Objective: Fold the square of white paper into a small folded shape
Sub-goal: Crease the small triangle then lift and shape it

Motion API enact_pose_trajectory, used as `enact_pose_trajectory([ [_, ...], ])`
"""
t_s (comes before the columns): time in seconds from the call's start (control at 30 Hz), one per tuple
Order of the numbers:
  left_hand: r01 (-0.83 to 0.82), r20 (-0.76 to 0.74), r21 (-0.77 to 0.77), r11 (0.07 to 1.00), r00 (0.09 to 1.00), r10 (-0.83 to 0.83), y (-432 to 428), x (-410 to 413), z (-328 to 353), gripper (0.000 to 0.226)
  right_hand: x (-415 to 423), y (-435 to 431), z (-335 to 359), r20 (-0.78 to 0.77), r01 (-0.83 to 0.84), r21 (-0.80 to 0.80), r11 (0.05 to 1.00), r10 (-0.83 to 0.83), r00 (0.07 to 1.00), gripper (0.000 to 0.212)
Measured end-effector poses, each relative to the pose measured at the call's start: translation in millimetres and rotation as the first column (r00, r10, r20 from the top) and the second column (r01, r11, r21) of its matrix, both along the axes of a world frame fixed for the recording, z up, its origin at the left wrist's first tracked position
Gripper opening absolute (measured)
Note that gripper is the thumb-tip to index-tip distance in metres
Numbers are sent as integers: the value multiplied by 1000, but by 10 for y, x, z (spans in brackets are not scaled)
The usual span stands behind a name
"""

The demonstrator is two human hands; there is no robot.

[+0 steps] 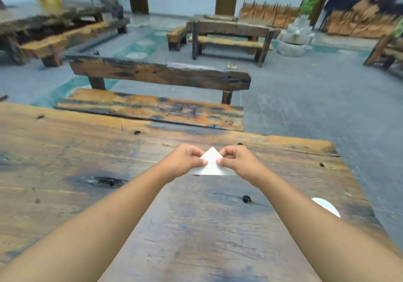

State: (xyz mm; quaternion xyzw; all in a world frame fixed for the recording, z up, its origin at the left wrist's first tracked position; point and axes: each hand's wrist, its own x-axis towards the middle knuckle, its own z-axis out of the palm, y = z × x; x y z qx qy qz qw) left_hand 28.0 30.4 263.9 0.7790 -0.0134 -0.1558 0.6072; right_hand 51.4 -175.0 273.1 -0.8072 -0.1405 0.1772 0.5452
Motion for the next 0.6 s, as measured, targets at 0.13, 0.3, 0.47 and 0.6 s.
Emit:
enact_pose_trajectory([
  [0.13, 22, 107, -11, 1000, 994, -20, -20, 84, 463, 14, 19, -41, 454, 101, 37, 38, 999, -41, 994, 18],
  [0.3, 11, 253, 16, 1000, 967, -14, -83, 119, 1040, 8, -30, -113, 1024, 209, 58, 79, 995, -74, 975, 16],
  [0.47, -1, 360, 76, 997, 933, -27, -197, 106, 1499, 6, -47, -213, 1486, 302, 87, 65, 994, -102, 948, 9],
  [0.6, 2, 421, 108, 994, 906, -47, -233, 110, 1854, 7, -18, -289, 1799, 368, 83, 46, 995, -94, 925, 13],
])
